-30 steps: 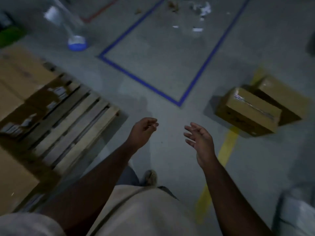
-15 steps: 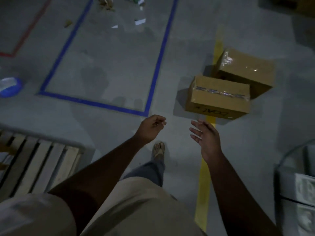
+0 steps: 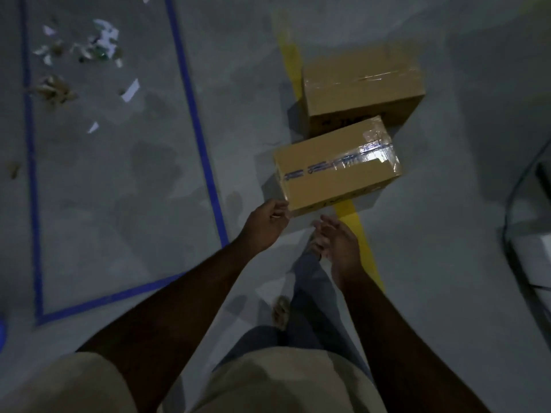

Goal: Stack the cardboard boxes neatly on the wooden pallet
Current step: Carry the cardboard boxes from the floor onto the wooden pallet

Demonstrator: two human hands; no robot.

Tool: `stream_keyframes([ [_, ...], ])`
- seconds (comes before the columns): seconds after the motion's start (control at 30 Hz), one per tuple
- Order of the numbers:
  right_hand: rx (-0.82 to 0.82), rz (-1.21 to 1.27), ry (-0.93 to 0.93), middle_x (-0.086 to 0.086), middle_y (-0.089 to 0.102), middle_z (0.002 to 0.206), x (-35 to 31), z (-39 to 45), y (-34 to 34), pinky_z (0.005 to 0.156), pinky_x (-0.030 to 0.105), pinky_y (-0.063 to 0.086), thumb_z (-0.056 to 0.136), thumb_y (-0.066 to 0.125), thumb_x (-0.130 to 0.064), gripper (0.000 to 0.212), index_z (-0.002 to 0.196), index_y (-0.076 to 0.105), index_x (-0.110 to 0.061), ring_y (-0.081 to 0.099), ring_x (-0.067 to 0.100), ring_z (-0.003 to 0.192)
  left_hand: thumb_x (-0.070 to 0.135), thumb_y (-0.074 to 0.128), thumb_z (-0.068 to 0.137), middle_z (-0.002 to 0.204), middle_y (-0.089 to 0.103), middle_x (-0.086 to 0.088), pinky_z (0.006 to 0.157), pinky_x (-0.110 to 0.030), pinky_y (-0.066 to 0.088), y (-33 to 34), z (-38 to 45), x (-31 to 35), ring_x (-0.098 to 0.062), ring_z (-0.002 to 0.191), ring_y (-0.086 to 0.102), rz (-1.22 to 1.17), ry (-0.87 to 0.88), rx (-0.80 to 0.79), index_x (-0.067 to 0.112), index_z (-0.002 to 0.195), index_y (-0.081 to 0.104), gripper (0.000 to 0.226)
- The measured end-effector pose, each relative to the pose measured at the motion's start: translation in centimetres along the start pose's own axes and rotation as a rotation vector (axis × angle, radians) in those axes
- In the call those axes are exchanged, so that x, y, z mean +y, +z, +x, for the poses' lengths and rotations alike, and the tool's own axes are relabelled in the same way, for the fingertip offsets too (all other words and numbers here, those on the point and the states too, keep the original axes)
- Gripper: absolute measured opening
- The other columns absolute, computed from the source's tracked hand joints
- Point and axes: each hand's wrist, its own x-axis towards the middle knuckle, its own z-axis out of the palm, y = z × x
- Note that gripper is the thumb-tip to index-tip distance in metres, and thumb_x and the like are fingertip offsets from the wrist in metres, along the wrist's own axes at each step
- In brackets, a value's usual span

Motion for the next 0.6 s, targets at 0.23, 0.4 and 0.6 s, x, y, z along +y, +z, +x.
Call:
stream_keyframes([
  [0.23,0.192,-0.018,0.143,0.005,0.057,0.135,-1.7,22.6,1.6,0.088,0.046,0.057,0.102,0.065,-0.025,0.039,0.14,0.061,-0.02,0.059,0.032,0.118,0.025,0.062,0.101,0.125,0.066,-0.008,0.093,-0.042,0.054,3.0,21.8,-0.4,-0.027,0.113,0.064,0.155,-0.188,-0.181,0.023,0.12,0.062,0.019],
  [0.4,0.386,-0.169,0.28,0.007,0.054,0.145,3.3,36.3,1.5,0.097,0.05,0.051,0.097,0.068,-0.046,0.061,0.147,0.052,-0.015,0.055,0.037,0.127,0.02,0.06,0.102,0.123,0.066,-0.016,0.081,-0.035,0.047,5.4,36.3,-5.6,-0.025,0.093,0.063,0.298,-0.212,-0.258,0.011,0.13,0.06,0.03],
  [0.6,0.522,0.213,0.448,0.012,0.061,0.141,10.5,48.1,2.4,0.087,0.039,0.057,0.058,0.088,-0.068,0.11,0.144,0.054,-0.008,0.061,0.032,0.127,0.043,0.082,0.077,0.16,0.029,-0.021,0.118,-0.049,0.033,7.1,50.8,-11.7,-0.037,0.148,0.03,0.616,-0.02,-0.097,0.006,0.154,0.032,0.099],
])
